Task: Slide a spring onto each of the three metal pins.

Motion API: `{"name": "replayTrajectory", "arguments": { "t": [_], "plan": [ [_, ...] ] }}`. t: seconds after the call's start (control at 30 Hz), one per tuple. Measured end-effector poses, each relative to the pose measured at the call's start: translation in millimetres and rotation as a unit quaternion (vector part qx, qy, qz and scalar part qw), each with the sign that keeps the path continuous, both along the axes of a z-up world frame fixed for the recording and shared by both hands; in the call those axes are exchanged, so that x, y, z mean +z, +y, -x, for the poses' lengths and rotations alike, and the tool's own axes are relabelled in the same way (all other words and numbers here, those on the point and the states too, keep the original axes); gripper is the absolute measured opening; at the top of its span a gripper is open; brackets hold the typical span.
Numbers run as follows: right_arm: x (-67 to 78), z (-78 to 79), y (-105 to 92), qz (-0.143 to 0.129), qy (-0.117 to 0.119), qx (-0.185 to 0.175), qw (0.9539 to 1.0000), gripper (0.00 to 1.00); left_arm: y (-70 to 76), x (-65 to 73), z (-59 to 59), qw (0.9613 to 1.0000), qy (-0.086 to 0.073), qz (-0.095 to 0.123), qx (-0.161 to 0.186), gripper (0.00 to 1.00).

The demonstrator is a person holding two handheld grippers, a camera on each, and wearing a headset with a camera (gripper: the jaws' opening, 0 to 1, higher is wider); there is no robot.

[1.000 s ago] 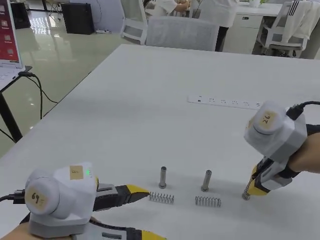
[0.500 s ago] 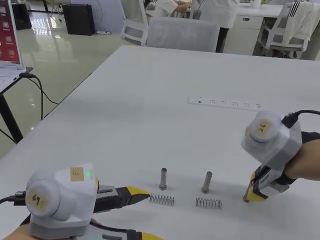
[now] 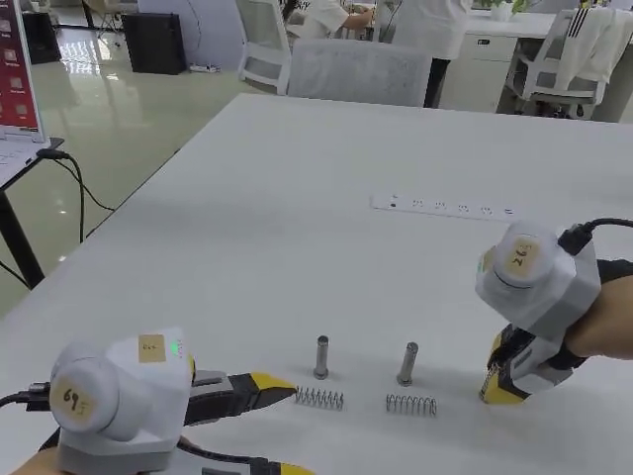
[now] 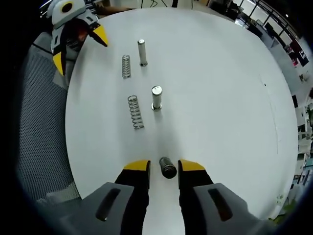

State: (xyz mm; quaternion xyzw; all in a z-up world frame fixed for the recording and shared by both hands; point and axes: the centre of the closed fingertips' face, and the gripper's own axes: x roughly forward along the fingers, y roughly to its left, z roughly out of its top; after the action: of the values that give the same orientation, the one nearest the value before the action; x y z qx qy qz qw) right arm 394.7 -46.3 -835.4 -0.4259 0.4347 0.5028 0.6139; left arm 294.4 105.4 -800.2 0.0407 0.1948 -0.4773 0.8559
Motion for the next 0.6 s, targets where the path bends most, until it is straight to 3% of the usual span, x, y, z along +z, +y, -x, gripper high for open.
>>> {"name": "replayTrajectory", "arguments": {
  "t": [0.17, 0.27, 0.6],
  "plan": [
    [8.8, 4.4, 15.0, -0.017, -0.005, 0.017, 0.9997, 0.2, -0.8, -0.1, 0.5, 1.0, -0.001, -0.001, -0.002, 0.5],
    [10.1, 15.6, 31.5, -0.04, 0.013, 0.033, 0.9986, 0.18, -0.4, 0.4, 0.5, 1.0, -0.001, 0.0, -0.001, 0.5],
    [-9.1, 25.7, 48.4, -0.035, 0.027, 0.053, 0.9976, 0.15, -0.3, 1.4, 1.0, 1.0, -0.003, 0.001, -0.001, 0.49]
  ]
}}
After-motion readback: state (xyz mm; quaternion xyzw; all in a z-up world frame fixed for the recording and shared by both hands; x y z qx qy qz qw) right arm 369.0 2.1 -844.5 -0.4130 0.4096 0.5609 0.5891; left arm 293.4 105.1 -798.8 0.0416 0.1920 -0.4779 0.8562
